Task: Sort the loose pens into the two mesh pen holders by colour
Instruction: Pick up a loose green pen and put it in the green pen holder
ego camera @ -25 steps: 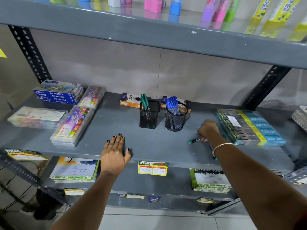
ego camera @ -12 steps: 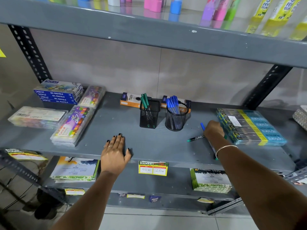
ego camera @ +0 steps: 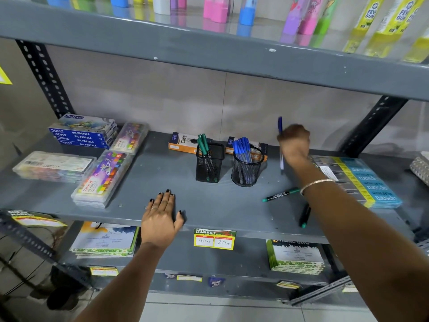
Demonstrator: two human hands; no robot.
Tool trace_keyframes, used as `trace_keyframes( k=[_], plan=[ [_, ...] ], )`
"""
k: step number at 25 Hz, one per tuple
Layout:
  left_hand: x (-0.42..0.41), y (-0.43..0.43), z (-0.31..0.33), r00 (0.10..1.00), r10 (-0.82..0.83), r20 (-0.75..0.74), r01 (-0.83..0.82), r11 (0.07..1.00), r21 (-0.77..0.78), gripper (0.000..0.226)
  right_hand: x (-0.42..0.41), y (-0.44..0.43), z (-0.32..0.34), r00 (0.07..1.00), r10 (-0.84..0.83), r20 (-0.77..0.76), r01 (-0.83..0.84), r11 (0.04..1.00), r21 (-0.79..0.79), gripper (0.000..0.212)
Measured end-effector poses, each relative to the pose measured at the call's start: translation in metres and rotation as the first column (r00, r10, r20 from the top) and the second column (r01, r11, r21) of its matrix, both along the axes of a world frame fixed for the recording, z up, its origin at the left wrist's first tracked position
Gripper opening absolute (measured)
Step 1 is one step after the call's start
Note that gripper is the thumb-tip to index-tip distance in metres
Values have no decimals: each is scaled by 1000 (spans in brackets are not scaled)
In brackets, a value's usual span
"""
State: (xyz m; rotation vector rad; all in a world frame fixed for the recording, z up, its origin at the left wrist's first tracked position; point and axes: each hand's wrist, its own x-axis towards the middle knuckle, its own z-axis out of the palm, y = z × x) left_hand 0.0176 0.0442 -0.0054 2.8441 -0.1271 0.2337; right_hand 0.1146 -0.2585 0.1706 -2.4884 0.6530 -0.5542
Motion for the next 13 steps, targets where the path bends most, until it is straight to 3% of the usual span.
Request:
trace_keyframes(
  k=[2,4,9,13],
  plan=[
    [0,0,1,1000,-3,-1,3,1000,3,67,14,22,25,989,72,131,-73,997,4,24],
    [0,-1,1,1000,-5,5,5,1000,14,70,23,41,32,981,125,150,-125,992,-11,24],
    [0,0,0,1000,-3,17,3,1000,8,70,32,59,-8,951,214,-223,-239,967,-91,24],
    [0,0,1,1000,-4,22,4,1000,-19,64,26,58,-38,930,257,-263,-296,948,-121,21]
  ],
)
